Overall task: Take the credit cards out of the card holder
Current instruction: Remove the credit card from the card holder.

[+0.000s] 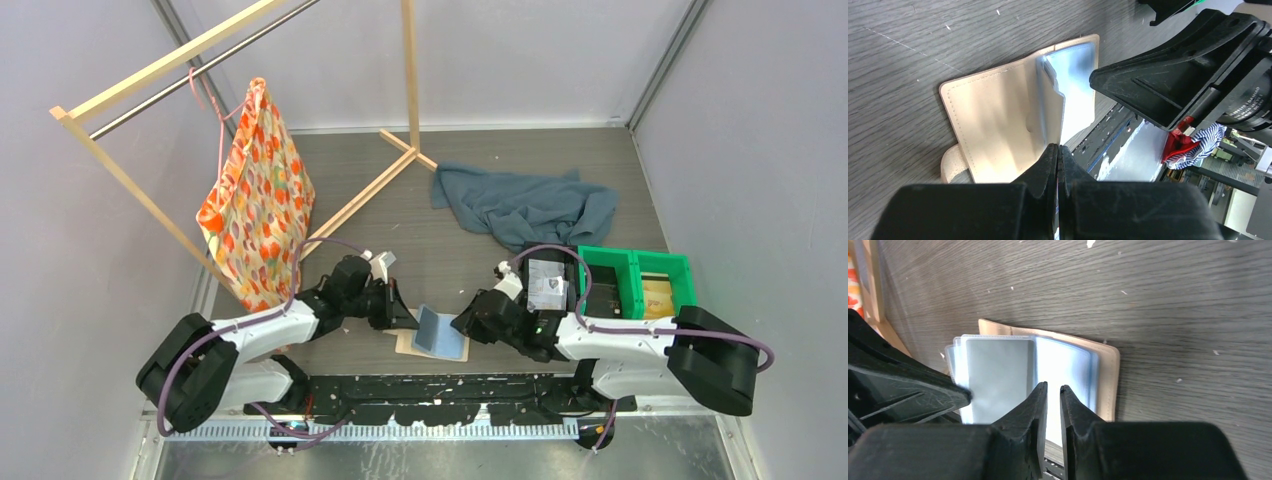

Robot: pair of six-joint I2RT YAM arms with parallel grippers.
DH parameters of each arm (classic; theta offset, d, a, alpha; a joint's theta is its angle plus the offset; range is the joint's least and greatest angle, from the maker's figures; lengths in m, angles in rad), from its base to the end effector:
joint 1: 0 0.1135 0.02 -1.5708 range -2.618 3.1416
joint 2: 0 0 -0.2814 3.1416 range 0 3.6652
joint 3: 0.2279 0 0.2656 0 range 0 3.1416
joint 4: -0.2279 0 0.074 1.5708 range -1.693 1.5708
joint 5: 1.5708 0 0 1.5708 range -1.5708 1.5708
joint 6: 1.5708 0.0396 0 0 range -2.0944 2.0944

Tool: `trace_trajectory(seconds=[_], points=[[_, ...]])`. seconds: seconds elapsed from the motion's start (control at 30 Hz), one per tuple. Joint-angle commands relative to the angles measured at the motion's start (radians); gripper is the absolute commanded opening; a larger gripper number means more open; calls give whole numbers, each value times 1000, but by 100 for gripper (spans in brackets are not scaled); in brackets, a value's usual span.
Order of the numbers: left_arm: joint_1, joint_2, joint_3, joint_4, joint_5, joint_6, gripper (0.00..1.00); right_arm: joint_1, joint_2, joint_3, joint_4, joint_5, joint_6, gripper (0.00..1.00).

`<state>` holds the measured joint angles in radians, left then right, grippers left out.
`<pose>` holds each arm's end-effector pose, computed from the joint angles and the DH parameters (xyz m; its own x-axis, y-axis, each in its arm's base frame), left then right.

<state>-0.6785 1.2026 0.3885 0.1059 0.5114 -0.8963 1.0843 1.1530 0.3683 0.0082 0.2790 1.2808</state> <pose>0.1610 -0.1547 0.1585 -0.9697 -0.0931 -0.2257 0.1270 0.5971 -0.7920 0.1084 0.1816 0.1518 -0.8200 0.4200 -0.3889 0.0972 0.7718 0.6284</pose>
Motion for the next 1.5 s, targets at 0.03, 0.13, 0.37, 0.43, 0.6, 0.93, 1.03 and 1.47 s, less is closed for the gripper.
trace_trajectory(seconds=[0.03,0.13,0.37,0.43,0.6,0.93,1.03,1.47], points=[[-3,-39,26,-29,-12,29,0,-6,34,61,87,-25,-33,21],[-3,-45,28,-11,2,17,1,-5,66,78,120,-44,-40,22],[-9,-34,38,21,48,4,0,-5,107,86,145,-54,-33,26],[-20,-21,42,31,54,1,2,-5,90,75,138,-42,-24,26],[-50,22,53,67,55,-10,12,-6,5,24,89,18,4,27],[-82,87,88,108,66,-13,23,-27,-124,-33,0,53,22,30],[-92,102,94,118,64,-15,29,-35,-146,-41,-14,57,22,30],[-98,130,93,127,53,-16,30,-37,-168,-42,-38,54,19,31]])
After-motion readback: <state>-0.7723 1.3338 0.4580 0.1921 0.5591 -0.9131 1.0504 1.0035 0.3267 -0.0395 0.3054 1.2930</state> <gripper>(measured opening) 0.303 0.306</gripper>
